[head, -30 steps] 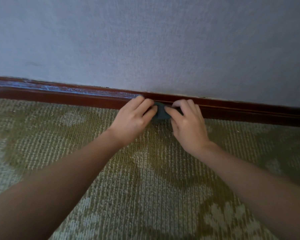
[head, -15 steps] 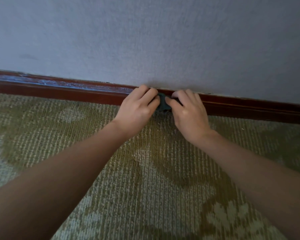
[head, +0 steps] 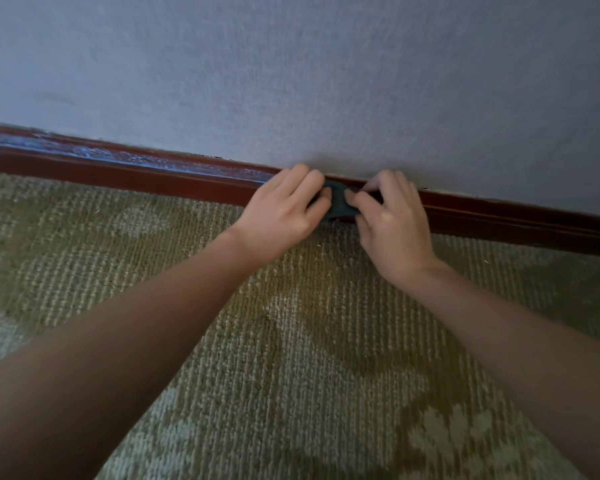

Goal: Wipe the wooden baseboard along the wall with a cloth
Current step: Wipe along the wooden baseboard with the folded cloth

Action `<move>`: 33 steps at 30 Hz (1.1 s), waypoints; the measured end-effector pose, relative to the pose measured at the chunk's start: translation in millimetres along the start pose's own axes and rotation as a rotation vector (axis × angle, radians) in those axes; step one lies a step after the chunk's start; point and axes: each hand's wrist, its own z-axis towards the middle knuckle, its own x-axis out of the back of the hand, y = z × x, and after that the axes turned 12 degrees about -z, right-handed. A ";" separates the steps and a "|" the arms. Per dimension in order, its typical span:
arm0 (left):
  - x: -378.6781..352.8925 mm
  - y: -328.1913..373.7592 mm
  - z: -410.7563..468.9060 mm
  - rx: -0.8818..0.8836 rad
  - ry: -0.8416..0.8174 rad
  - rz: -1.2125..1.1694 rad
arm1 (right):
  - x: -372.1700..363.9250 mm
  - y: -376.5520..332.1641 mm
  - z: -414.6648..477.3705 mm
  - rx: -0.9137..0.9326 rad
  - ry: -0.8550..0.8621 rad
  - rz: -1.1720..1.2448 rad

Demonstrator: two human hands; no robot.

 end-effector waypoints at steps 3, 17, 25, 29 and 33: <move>-6.3 6.5 4.7 -0.005 0.021 0.010 | 1.2 12.0 -4.3 0.075 -0.011 -0.045; 18.4 -22.0 -27.4 0.017 -0.081 0.040 | -7.9 -32.4 11.1 0.049 -0.008 -0.023; -11.3 11.5 11.4 -0.032 0.001 0.017 | 1.1 22.2 -16.1 0.066 0.005 -0.123; -8.6 5.9 7.0 -0.051 -0.020 0.009 | -3.5 7.5 -18.0 -0.061 0.041 -0.087; 2.2 -6.5 -11.1 -0.017 -0.065 0.028 | -7.5 -11.5 -5.6 -0.006 0.043 -0.084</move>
